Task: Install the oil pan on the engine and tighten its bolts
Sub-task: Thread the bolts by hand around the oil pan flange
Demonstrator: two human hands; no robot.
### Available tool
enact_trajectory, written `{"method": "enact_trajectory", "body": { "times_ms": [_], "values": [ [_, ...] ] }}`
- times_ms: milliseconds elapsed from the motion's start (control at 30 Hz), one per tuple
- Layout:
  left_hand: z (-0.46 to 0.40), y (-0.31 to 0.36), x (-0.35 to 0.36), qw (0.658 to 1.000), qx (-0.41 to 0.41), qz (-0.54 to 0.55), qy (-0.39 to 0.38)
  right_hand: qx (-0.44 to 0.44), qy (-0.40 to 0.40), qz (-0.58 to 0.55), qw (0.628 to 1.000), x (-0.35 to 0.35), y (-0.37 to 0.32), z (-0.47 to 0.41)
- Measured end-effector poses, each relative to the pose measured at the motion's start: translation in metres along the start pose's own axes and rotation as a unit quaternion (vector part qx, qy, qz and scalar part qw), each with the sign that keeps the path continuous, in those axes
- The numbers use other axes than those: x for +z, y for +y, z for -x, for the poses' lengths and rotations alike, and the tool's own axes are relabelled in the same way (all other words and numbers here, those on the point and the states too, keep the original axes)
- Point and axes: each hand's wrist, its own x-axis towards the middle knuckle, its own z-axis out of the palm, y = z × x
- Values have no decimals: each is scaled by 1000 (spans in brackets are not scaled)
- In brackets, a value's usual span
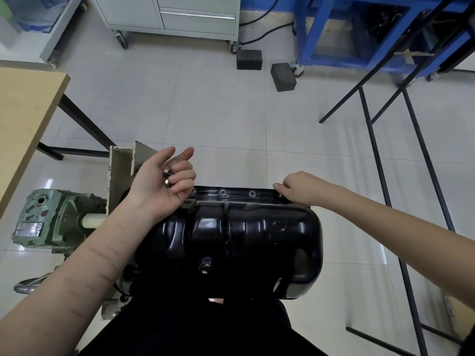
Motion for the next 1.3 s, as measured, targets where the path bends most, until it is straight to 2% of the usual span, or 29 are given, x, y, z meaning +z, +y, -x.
{"method": "enact_trajectory", "body": {
  "times_ms": [200,1300],
  "values": [
    [0,0,0,1000,-1,-1,-2,31,-47,-3,998,-7,-3,2],
    [0,0,-1,1000,3,3,-2,32,-58,58,996,-12,-9,1]
  ]
}}
